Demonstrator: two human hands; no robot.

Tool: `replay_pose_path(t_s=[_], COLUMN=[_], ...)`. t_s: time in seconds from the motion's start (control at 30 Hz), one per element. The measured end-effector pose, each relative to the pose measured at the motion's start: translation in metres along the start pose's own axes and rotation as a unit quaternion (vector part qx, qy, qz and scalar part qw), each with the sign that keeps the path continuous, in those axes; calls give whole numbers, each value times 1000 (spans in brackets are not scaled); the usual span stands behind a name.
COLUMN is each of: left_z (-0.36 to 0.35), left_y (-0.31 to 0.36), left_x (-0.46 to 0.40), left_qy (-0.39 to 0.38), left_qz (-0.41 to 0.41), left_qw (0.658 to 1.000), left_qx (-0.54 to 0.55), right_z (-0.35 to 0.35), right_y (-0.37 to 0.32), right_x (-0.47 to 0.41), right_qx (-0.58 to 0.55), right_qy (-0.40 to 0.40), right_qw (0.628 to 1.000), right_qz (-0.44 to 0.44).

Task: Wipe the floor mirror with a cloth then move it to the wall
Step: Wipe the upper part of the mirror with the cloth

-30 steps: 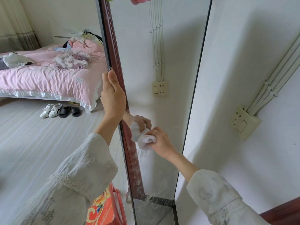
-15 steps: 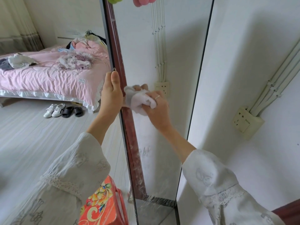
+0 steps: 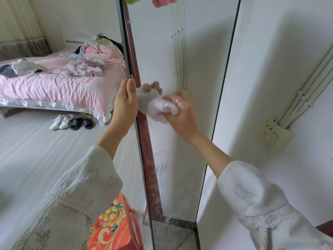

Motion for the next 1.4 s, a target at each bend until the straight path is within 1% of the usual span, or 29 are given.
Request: replay_pose_path(t_s=[0.07, 0.1, 0.2, 0.27, 0.3, 0.37, 0.47, 0.53, 0.57, 0.63, 0.7, 0.77, 0.8, 0.87, 0.97, 1.0, 1.07, 1.1, 1.27, 1.33, 1.37, 1.4], left_z=[0, 1, 5, 7, 7, 6, 7, 6, 5, 2, 0, -4, -7, -10, -11, -11, -11, -12, -14, -15, -16, -16], left_y=[0, 0, -4, -4, -4, 0, 0, -1, 0, -1, -8, -18, -24, -31, -39, -41, -44, -44, -45, -51, -56, -60], left_x=[2, 2, -1, -2, -2, -2, -2, 0, 2, 6, 12, 20, 25, 35, 43, 44, 45, 45, 52, 61, 66, 70], left_qy=[-12, -19, -36, -32, -33, -37, -38, -39, -40, -46, -56, -84, -104, -132, -156, -162, -171, -169, -145, -153, -164, -171], left_qz=[1, 3, 19, 25, 24, 14, 12, 13, 14, 22, 44, 74, 90, 121, 146, 154, 160, 157, 153, 151, 148, 149], left_qw=[1000, 1000, 999, 999, 999, 999, 999, 999, 999, 999, 997, 991, 986, 976, 970, 969, 967, 967, 973, 973, 972, 972], left_qx=[3, 11, 26, 9, -7, -20, -18, -14, -10, 5, 32, 75, 96, 125, 112, 107, 104, 103, 95, 84, 75, 67], right_z=[2, -1, -20, -36, -46, -67, -86, -87, -84, -68, -43, -22, -19, -28, -50, -61, -83, -90, -110, -107, -102, -95], right_y=[-9, -14, -17, -13, -7, 10, 35, 45, 46, 38, 20, 3, 0, -1, 6, 16, 43, 53, 83, 89, 90, 89], right_x=[-16, -20, -11, 9, 23, 49, 86, 96, 95, 78, 50, 25, 17, 16, 42, 55, 83, 98, 147, 150, 145, 136], right_qx=[-25, -32, -61, -31, -28, -29, 27, 57, 64, 55, 32, -11, -27, -29, -2, 3, 0, 0, 32, 59, 66, 69], right_qy=[40, 46, 27, 16, -6, -88, -198, -254, -267, -235, -141, -39, -18, -18, -22, -45, -122, -151, -287, -316, -314, -296], right_qw=[999, 998, 998, 999, 999, 996, 980, 966, 961, 970, 989, 999, 999, 999, 1000, 999, 991, 986, 952, 941, 941, 946], right_qz=[-13, -12, -13, 19, 27, 5, 7, 7, 5, -14, -12, -4, -17, -25, 16, 10, -56, -75, -97, -103, -105, -111])
Point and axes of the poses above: each hand's wrist, its own x-axis away from the middle knuckle, its own z-axis out of the back of the hand, y = z × x, the point moved 8 cm from there along -x, towards the middle knuckle, and after that the axes turned 9 degrees about -z, right-handed, at the moved point
